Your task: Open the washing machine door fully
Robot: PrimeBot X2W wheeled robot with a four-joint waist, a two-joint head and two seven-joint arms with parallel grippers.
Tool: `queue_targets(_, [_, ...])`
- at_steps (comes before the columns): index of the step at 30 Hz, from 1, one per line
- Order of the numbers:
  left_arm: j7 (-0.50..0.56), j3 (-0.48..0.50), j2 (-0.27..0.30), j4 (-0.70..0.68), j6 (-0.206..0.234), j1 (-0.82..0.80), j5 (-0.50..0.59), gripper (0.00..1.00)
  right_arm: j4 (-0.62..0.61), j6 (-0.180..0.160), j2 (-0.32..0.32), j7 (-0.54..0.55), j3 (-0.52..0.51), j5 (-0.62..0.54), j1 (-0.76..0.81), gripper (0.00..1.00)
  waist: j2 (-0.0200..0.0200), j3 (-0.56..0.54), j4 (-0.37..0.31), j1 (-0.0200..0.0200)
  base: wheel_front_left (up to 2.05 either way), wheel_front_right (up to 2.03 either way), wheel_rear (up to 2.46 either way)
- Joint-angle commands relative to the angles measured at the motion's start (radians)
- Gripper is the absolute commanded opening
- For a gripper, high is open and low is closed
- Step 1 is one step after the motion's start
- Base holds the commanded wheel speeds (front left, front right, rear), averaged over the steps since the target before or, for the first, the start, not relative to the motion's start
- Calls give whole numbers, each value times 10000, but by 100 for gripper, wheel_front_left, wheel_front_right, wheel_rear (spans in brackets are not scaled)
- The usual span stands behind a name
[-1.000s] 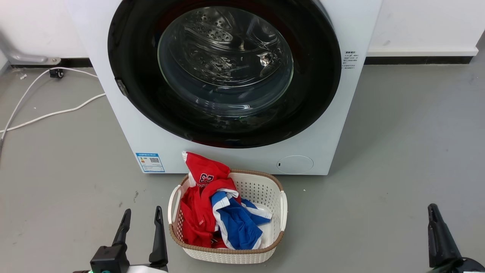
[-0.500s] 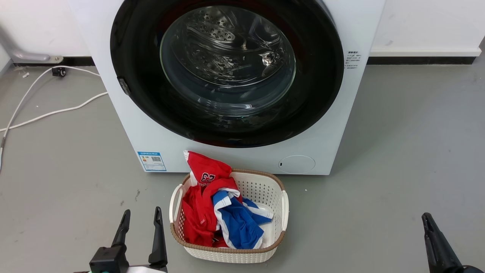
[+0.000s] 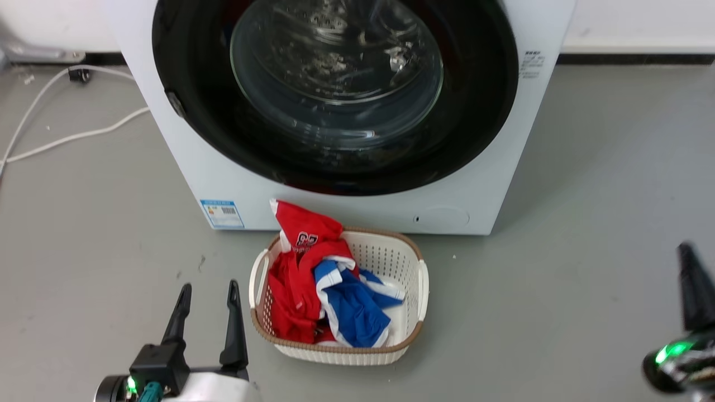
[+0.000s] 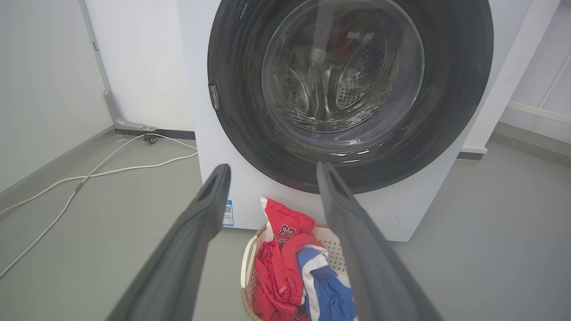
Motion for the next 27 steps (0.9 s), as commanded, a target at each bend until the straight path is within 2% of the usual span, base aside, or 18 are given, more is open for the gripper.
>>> queue_targets(1, [-28, -19, -1, -69, -26, -218, 60, 100, 209, 1, -196, 100, -197, -4, -500, 0, 0, 386, 89, 0, 0, 0, 0])
queue_targets(7, [-28, -36, -3, -256, -108, -851, 95, 100, 1281, 1, -977, 603, -976, -64, -2829, 0, 0, 1446, 302, 0, 0, 0, 0])
queue_targets(15, [-28, -195, -1, -510, -158, -1802, 18, 100, 2696, 2, -2170, 1136, -1068, -513, -5881, 0, 0, 2977, 669, 0, 0, 0, 0])
queue_targets(19, [-28, -351, -1, -720, -148, -2279, 17, 100, 3448, 1, -2781, 1475, -730, -800, -7202, 0, 0, 3659, 921, 0, 0, 0, 0])
queue_targets(27, [-28, -549, -1, -1200, -26, -2852, 185, 100, 4531, 1, -3513, 2010, 137, -1417, -9054, 0, 0, 4483, 1324, 0, 0, 0, 0])
